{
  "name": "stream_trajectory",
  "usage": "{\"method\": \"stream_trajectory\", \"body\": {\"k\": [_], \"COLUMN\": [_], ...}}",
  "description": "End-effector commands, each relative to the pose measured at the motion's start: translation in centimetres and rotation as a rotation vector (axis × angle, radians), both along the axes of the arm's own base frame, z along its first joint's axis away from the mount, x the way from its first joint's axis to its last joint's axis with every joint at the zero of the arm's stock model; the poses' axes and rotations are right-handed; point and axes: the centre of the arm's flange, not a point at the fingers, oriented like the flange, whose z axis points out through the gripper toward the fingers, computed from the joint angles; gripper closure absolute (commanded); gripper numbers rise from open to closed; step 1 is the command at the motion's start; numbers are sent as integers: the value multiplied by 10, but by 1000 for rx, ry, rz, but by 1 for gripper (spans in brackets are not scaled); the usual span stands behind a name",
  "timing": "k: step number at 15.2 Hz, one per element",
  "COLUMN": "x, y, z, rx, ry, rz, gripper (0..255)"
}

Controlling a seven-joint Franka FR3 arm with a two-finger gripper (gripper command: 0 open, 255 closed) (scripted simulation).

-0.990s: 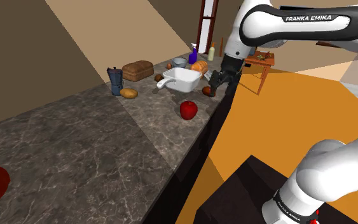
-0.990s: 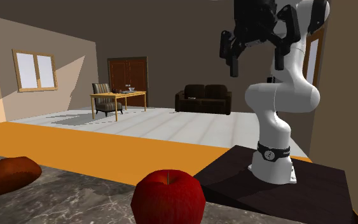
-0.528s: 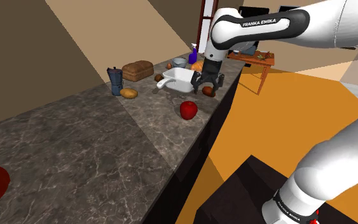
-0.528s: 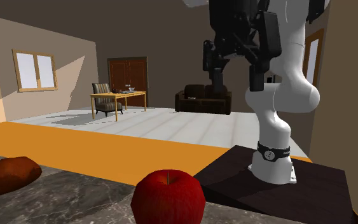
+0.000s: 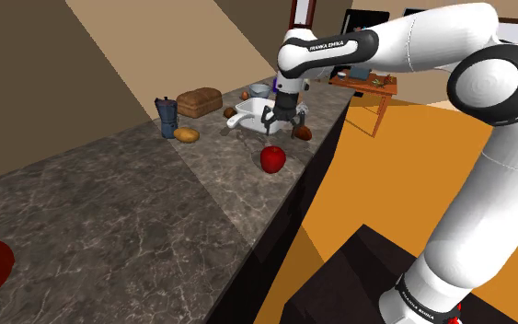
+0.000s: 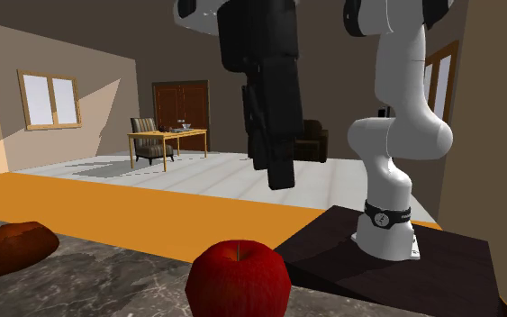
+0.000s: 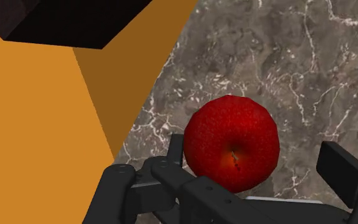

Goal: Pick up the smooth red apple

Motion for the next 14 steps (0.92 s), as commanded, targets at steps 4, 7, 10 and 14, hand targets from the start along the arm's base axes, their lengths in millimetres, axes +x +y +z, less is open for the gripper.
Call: {"method": "stream_trajectory", "body": {"k": [4, 7, 10, 14], "x": [37, 37, 37, 37], "y": [-19, -19, -19, -20], "z": [-26, -42, -61, -61], "rx": [-1, -1, -1, -1], "ry": [36, 36, 36, 36], "rz": [-116, -116, -116, -116], "gripper": [0, 0, 0, 255]}}
